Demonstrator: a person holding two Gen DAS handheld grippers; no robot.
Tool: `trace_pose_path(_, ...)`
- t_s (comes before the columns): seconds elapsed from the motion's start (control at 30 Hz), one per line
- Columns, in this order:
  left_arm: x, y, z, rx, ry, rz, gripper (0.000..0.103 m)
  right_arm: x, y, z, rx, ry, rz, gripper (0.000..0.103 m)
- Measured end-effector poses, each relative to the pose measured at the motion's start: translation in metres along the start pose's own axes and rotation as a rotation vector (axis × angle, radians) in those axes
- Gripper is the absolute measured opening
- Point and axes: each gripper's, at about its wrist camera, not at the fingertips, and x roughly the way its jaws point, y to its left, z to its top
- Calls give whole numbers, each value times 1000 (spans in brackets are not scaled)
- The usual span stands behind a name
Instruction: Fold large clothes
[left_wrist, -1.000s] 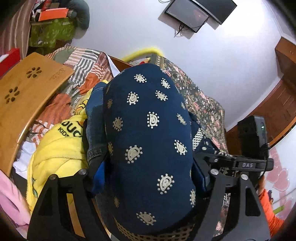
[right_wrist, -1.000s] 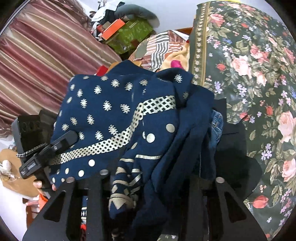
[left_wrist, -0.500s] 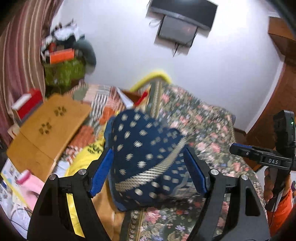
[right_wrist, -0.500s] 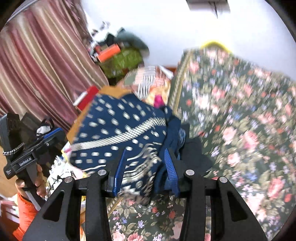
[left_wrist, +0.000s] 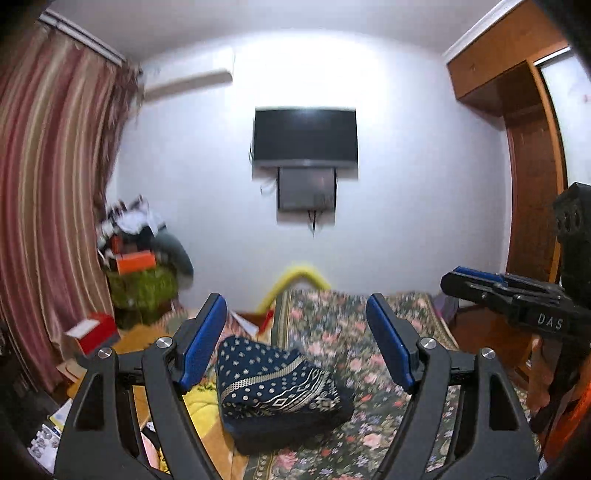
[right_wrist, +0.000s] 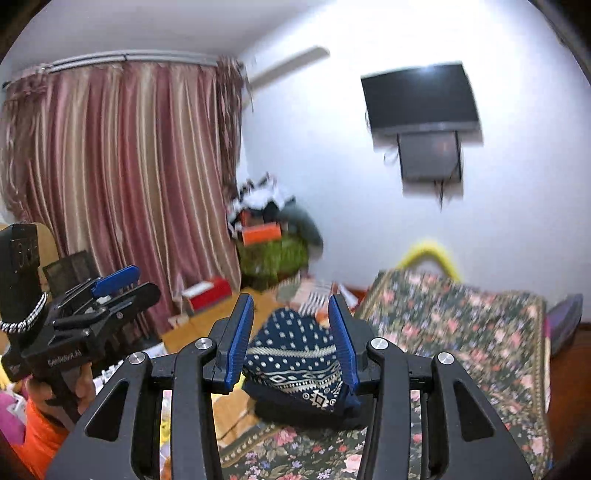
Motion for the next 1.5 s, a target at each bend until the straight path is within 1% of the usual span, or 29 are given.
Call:
trace_pose_path(0.07, -19, -11, -1, -9, -27, 10, 78, -19, 8, -5, 3, -33, -5, 38)
trace_pose_path(0.13, -35, -19, -7, -11, -47, 32, 80, -27, 12, -11, 10, -52, -16, 39)
trace_pose_path(0.2, -49, -25, -15, -31, -58, 58, 88, -33, 14, -16, 9, -65, -29, 48)
trace_pose_path(0.23, -53, -28, -18, -38, -59, 62, 89, -36, 17, -19, 6, -76, -49, 51)
trace_pose_path(0.3, -60, -28, -25, -63, -55, 76, 93, -38, 19, -23, -6, -79, -84, 62)
trace_pose_path(0.37, -62, -27, -28, -81, -47, 91, 96, -38, 21, -27, -15, -75, -105, 68)
trace_pose_path(0.4, -64, -26, -30, -88, -43, 98, 98, -38, 20, -28, -10, -72, -117, 75)
trace_pose_path(0.43, -66, -26, -32, -91, -41, 109, 98, -38, 20, -29, -6, -71, -125, 79)
trace_pose_path(0.47, -67, -26, -33, -92, -36, 125, 98, -36, 20, -30, -3, -73, -137, 86)
trace_pose_path(0.57, -65, -26, -37, -81, -23, 154, 99, -38, 20, -32, -4, -74, -169, 92)
trace_pose_path(0.67, -65, -26, -40, -80, -20, 155, 99, -39, 19, -32, 4, -66, -179, 97)
trace_pose_path(0.83, -65, -26, -43, -84, -17, 150, 99, -39, 18, -35, 16, -46, -161, 97)
trace_pose_path(1.13, -60, -27, -46, -63, -5, 165, 100, -41, 21, -44, 12, -26, -166, 97)
trace_pose_path(1.5, -53, -29, -50, -61, 12, 169, 101, -40, 23, -44, 11, 1, -176, 97)
